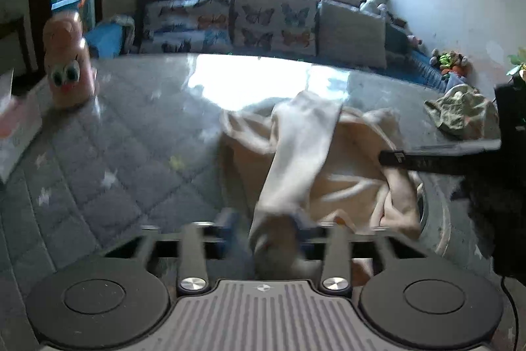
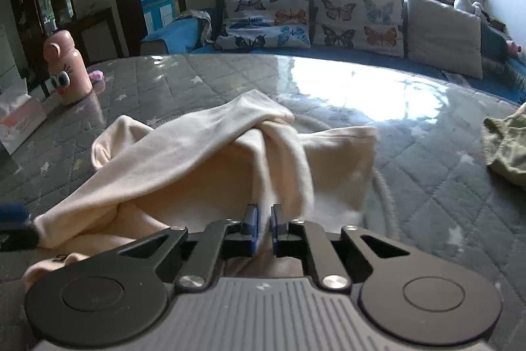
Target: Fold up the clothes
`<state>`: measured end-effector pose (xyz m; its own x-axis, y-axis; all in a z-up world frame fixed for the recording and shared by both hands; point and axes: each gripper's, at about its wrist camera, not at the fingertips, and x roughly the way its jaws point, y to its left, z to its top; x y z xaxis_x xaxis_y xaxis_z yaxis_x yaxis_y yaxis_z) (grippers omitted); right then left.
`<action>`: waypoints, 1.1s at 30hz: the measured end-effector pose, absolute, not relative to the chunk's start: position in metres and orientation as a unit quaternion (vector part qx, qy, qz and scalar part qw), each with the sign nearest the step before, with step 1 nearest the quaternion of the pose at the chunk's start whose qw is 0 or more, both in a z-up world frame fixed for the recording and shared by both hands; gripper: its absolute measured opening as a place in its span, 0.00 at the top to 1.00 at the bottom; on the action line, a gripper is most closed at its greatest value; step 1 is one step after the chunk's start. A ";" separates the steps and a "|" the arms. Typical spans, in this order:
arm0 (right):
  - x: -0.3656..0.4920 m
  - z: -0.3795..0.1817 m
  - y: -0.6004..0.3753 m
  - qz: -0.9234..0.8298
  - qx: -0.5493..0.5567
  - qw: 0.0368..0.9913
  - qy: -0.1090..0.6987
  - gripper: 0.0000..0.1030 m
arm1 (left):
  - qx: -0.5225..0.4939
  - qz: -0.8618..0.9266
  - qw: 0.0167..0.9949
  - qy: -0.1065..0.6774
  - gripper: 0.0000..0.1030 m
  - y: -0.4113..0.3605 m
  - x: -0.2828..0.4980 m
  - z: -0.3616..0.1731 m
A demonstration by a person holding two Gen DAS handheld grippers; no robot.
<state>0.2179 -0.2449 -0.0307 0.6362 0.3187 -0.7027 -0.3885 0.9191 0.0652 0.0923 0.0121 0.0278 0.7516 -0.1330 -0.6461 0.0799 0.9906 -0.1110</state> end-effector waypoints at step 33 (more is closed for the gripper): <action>0.224 -0.030 -0.227 0.221 -0.123 0.902 0.349 0.95 | 0.147 -0.102 0.921 0.346 0.88 -0.070 0.191 -0.020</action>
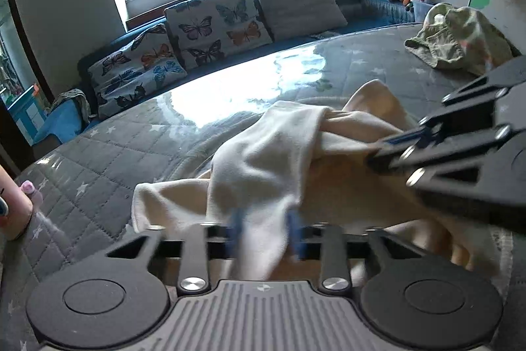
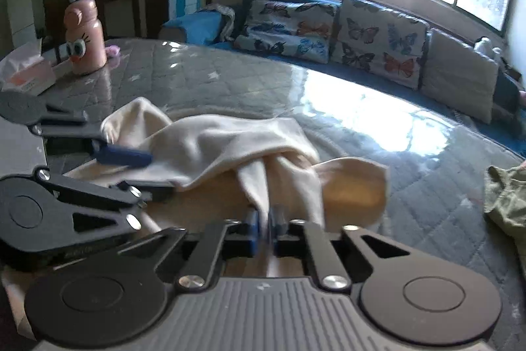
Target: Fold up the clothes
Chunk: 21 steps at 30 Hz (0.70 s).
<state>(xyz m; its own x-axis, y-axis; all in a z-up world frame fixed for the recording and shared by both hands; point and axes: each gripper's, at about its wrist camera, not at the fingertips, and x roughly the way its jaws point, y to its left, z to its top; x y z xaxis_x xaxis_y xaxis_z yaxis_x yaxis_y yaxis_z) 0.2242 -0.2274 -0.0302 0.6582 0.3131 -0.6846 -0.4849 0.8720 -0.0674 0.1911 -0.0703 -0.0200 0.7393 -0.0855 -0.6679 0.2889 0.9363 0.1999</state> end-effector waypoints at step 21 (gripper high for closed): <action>0.187 0.004 -0.249 0.215 -0.090 0.923 0.306 0.63 | -0.002 0.031 0.963 0.269 0.94 0.047 0.095 0.040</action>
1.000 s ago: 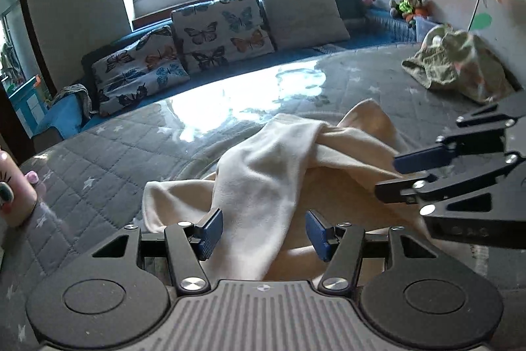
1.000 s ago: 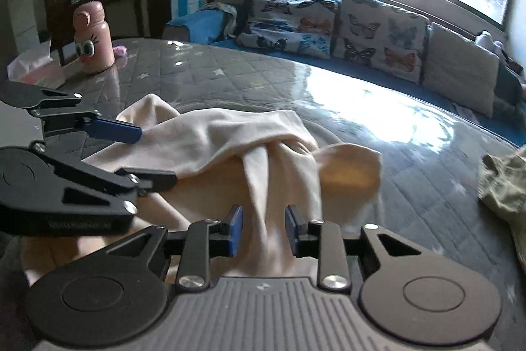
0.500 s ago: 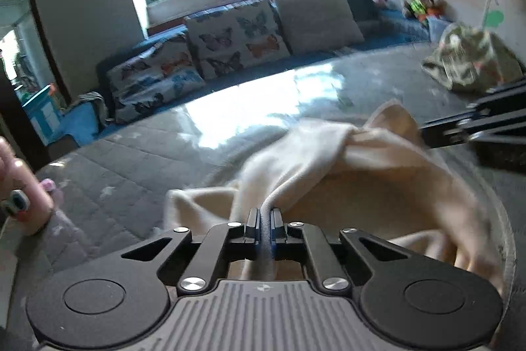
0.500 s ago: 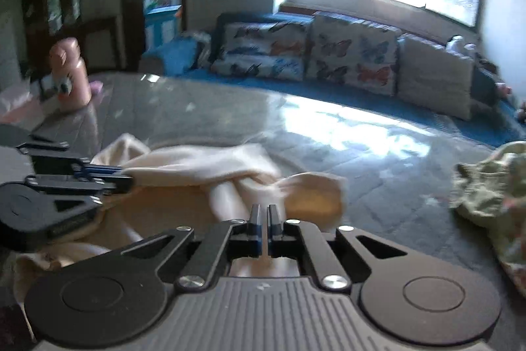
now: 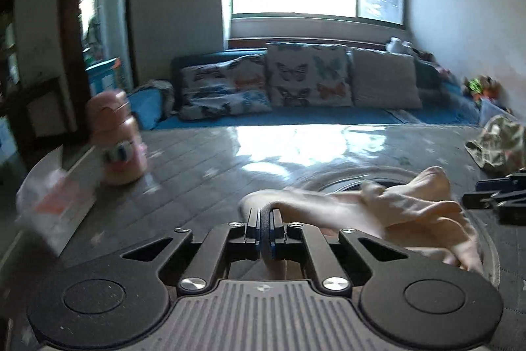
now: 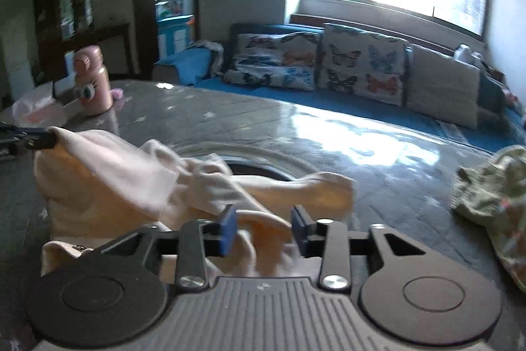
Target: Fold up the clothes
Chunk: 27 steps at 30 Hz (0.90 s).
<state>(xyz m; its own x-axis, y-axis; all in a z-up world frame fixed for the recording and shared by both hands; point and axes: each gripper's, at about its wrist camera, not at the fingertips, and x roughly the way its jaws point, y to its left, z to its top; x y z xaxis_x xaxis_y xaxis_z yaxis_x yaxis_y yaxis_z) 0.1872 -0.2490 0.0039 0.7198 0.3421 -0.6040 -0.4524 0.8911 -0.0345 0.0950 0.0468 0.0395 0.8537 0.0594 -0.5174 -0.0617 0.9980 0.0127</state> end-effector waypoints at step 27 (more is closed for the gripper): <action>0.219 -0.013 -0.235 0.191 -0.079 0.931 0.301 0.96 | -0.022 0.045 0.949 0.311 0.54 0.077 0.066 0.017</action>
